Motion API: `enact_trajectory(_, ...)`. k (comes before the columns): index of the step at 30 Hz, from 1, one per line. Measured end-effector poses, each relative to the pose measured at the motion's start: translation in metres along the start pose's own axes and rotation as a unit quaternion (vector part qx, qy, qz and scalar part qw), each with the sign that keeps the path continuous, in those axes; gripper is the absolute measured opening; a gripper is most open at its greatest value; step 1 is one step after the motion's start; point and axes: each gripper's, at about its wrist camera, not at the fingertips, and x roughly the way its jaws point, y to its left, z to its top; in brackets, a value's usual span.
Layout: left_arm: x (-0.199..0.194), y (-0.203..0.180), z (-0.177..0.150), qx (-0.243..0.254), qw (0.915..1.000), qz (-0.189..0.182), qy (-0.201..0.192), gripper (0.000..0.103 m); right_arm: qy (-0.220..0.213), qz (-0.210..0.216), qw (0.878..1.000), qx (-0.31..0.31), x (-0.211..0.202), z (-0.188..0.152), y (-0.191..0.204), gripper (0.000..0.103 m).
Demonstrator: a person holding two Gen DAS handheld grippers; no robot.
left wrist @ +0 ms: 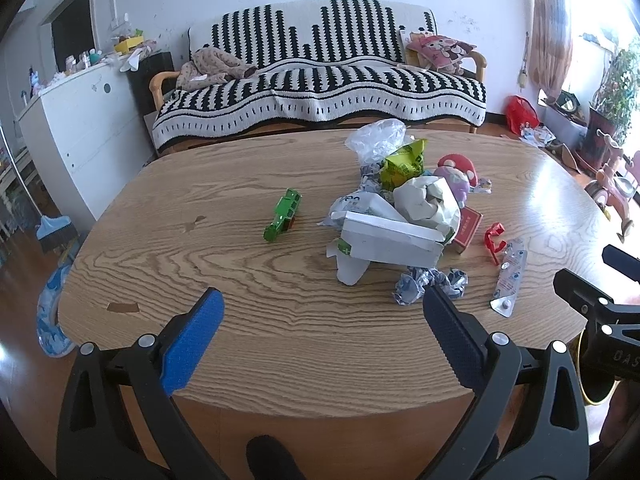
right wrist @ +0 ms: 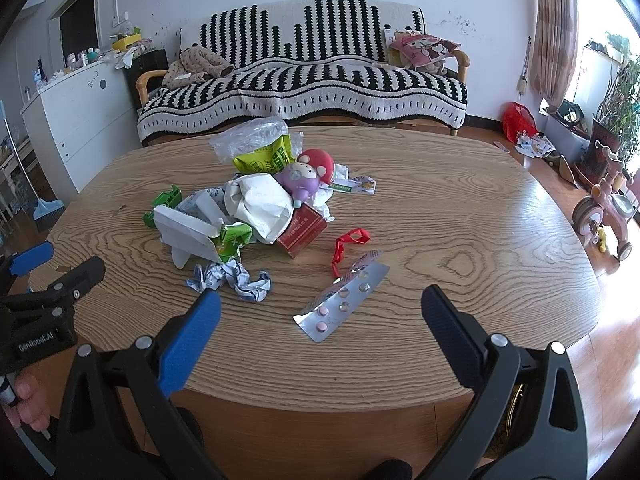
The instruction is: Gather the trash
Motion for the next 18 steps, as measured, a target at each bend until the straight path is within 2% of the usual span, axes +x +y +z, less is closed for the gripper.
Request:
enact_trajectory(6, 0.005, 0.017, 0.008, -0.016, 0.9994, -0.024, 0.018, 0.097, 0.006, 0.017, 1.0, 0.008, 0.003, -0.001, -0.004, 0.097)
enact_trajectory(10, 0.014, 0.031, 0.01, -0.048, 0.9967, -0.051, 0.039, 0.097, 0.019, 0.039, 0.997, 0.062, 0.009, 0.001, -0.035, 0.097)
enact_trajectory(14, 0.032, 0.025, 0.013, -0.052, 0.9927, -0.076, 0.078, 0.097, 0.039, 0.021, 0.993, 0.113, 0.028, 0.002, -0.065, 0.097)
enact_trajectory(18, 0.048, 0.018, 0.02, -0.068, 0.9902, -0.077, 0.095, 0.097, 0.081, 0.022, 0.986, 0.14, 0.058, 0.003, -0.076, 0.096)
